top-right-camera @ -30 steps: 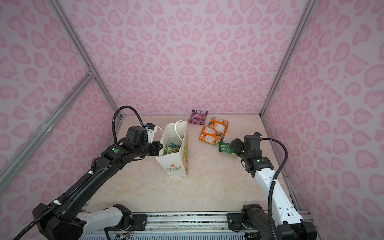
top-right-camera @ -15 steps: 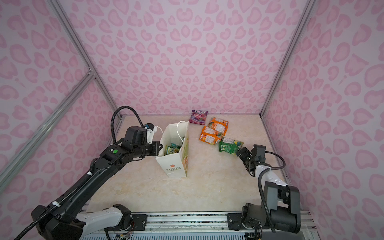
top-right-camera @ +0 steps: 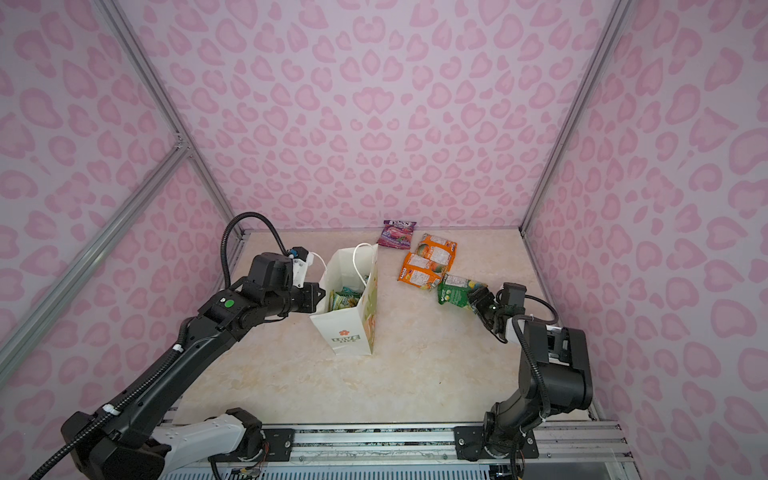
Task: Place the snacks into the paper bag
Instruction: Pick up the snack from the top-right of the table.
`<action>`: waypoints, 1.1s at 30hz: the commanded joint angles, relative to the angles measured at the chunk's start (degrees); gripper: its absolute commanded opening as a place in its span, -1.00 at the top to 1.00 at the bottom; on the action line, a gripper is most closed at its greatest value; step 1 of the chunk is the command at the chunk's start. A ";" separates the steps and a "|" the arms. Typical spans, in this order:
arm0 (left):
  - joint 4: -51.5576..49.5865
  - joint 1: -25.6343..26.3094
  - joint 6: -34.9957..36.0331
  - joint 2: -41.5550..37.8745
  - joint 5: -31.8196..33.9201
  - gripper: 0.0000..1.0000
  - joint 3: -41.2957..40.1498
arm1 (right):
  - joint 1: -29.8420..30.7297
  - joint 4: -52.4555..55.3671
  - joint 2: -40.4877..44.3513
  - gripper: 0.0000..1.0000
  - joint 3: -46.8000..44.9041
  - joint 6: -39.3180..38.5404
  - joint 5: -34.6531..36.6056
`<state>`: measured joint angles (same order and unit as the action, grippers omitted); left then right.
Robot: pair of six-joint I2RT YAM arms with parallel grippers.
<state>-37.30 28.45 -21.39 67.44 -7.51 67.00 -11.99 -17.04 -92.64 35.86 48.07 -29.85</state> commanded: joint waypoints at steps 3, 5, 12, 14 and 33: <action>1.26 -0.06 0.11 -0.20 -1.01 0.93 0.19 | 0.12 -2.56 -3.34 -0.63 1.45 1.22 -0.92; 1.25 -0.06 0.12 -0.25 -1.19 0.93 0.17 | 0.10 -2.64 -4.40 -0.59 2.14 1.45 -1.05; 1.38 -0.06 0.29 -0.73 -1.41 0.93 0.15 | 0.47 -4.76 -6.63 -0.28 2.38 2.80 -1.11; 1.42 -0.06 0.30 -0.64 -1.61 0.93 0.15 | 0.56 -5.79 -7.10 -0.17 2.33 3.14 -1.76; 1.58 -0.15 0.37 -0.84 -2.42 0.94 0.11 | 0.91 -4.49 4.57 0.69 -3.25 3.07 -2.55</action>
<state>-37.43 28.34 -21.34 67.07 -8.78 67.00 -11.25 -23.51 -90.39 33.08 52.69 -32.71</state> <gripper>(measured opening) 0.060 0.156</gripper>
